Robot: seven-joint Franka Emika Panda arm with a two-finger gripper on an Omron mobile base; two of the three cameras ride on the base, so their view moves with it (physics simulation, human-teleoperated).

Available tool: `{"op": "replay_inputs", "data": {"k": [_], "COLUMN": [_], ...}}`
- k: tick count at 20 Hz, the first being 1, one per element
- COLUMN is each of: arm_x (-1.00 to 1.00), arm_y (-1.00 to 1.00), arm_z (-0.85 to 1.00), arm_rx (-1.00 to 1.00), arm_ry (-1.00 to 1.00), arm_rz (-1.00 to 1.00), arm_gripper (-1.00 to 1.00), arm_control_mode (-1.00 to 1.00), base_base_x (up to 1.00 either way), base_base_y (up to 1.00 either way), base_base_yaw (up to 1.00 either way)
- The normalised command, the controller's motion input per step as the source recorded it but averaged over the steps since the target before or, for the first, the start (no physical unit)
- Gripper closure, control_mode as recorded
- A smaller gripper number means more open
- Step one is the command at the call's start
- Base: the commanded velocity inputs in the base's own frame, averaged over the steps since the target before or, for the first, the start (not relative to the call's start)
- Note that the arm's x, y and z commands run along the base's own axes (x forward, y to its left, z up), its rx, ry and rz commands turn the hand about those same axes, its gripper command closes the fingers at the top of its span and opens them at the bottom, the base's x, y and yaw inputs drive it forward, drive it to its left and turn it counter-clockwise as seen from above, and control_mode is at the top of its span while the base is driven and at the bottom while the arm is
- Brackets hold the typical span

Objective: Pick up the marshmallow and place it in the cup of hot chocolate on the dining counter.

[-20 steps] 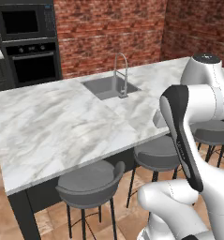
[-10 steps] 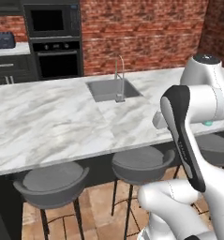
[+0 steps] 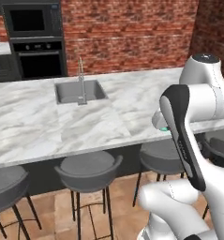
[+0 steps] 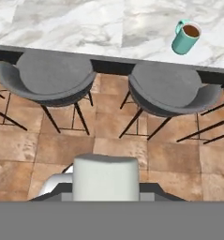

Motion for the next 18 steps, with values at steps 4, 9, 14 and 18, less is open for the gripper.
{"op": "replay_inputs", "data": {"k": [4,9,14,18], "arm_x": [0.00,0.00,0.00,0.00], "arm_y": [0.00,0.00,0.00,0.00], "arm_z": [0.00,0.00,0.00,0.00], "arm_rx": [0.00,0.00,0.00,0.00], "arm_ry": [0.00,0.00,0.00,0.00], "arm_rz": [0.00,0.00,0.00,0.00], "arm_gripper": [1.00,1.00,1.00,1.00], "arm_control_mode": [1.00,1.00,1.00,1.00], "base_base_x": [-0.05,0.04,0.39,0.67], "base_base_y": [-0.99,-0.80,-0.34,0.05], "base_base_yaw": [0.00,0.04,0.02,0.00]}}
